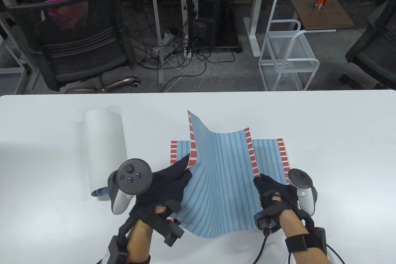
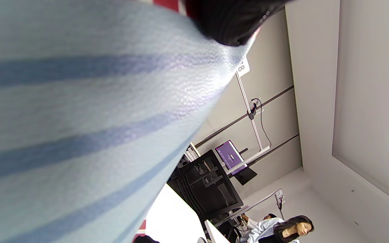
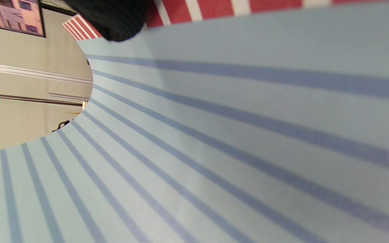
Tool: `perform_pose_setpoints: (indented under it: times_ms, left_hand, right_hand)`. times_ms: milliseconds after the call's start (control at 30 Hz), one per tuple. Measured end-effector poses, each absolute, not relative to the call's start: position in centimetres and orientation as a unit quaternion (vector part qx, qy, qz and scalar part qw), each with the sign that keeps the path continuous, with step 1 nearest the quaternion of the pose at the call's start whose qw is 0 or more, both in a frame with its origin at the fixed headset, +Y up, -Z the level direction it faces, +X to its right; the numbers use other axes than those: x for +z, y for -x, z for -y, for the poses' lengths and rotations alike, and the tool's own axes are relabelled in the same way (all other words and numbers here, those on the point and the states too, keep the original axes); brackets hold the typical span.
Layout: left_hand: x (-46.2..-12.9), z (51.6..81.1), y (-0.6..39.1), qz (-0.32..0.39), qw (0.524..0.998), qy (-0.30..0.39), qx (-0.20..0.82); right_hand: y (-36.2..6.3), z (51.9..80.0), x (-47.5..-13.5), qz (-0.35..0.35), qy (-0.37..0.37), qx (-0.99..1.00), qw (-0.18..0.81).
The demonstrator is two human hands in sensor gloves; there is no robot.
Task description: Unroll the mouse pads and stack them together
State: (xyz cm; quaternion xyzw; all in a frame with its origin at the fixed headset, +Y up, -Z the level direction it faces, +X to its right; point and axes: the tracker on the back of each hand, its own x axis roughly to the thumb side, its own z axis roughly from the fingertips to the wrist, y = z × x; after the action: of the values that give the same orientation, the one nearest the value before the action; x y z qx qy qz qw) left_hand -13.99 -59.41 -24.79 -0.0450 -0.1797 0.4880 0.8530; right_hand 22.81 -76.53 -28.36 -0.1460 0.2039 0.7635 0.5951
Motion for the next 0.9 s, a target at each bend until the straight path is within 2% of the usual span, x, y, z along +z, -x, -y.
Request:
perform_pose_setpoints:
  times_ms: [233, 467, 900]
  left_hand:
    - [-25.0, 59.7, 14.5, 0.142, 0.859, 0.026, 0.49]
    - [-25.6, 61.1, 15.5, 0.056, 0.871, 0.003, 0.488]
    - [-27.7, 64.7, 15.3, -0.071, 0.928, -0.029, 0.365]
  right_hand:
    - [-24.8, 73.5, -28.5, -0.117, 0.142, 0.823, 0.537]
    - [-26.7, 71.2, -28.2, -0.043, 0.147, 0.861, 0.486]
    - [-29.2, 70.4, -27.9, -0.003, 0.182, 0.869, 0.46]
